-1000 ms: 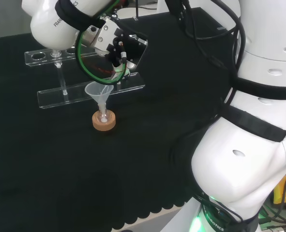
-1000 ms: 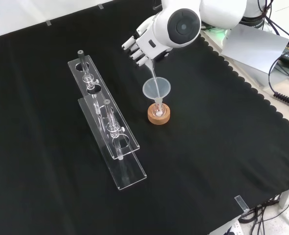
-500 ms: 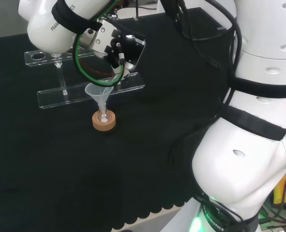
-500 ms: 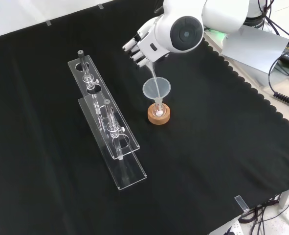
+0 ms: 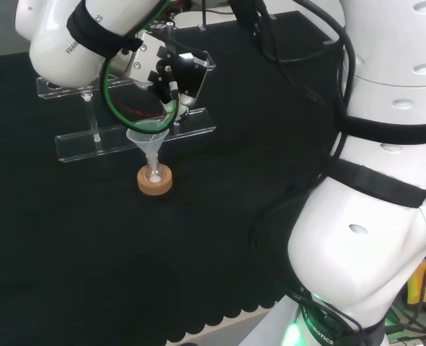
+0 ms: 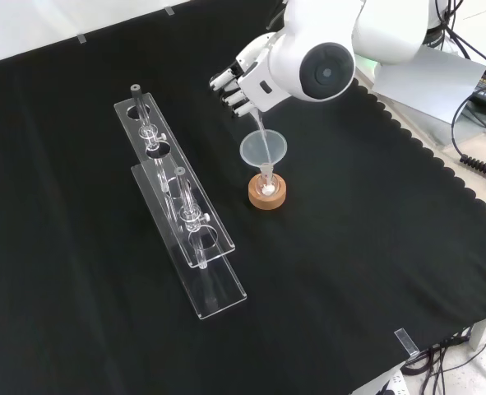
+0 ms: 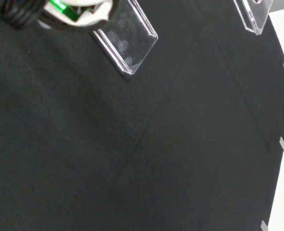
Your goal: Pour all the NaCl from the weighing funnel into the round-bottom flask.
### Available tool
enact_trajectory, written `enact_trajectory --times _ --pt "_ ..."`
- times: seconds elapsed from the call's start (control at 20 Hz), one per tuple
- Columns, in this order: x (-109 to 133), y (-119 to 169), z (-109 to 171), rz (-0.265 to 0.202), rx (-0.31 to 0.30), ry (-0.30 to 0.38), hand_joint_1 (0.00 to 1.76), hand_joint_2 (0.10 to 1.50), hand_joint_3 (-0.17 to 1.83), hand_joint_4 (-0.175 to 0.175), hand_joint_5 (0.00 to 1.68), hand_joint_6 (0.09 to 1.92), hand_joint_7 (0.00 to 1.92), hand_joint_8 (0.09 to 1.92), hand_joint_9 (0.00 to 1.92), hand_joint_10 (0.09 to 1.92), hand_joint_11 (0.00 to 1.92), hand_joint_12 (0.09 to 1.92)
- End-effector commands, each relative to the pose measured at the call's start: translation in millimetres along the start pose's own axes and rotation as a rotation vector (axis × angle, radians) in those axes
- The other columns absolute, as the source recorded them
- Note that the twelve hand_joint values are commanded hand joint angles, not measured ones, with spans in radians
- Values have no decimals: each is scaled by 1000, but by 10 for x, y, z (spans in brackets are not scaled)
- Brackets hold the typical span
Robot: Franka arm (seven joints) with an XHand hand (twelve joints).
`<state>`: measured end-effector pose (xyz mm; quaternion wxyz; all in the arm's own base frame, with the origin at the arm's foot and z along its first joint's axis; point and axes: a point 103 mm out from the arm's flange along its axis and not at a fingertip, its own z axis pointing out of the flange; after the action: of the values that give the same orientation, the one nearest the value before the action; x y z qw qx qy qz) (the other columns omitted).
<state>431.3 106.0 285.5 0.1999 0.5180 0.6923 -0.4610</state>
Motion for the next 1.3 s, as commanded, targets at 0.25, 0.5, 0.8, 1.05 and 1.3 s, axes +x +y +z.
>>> enact_trajectory --times 0.25,0.5,0.8,1.05,1.3 --pt "48 -15 -99 5 18 -53 1062 721 750 168 1050 1093 777 722 1012 542 536 1263" --pt "30 -31 -120 15 23 -63 1061 721 749 171 1051 1092 774 720 1008 540 531 1263" --pt "14 -49 -137 34 45 -82 1060 721 749 175 1051 1091 771 718 1005 539 523 1262" --pt "20 -66 -180 40 41 -105 1060 720 749 175 1052 1091 769 717 1004 538 522 1264" --pt "47 -86 -238 40 32 -135 1060 720 750 175 1053 1090 767 715 1004 538 522 1265"
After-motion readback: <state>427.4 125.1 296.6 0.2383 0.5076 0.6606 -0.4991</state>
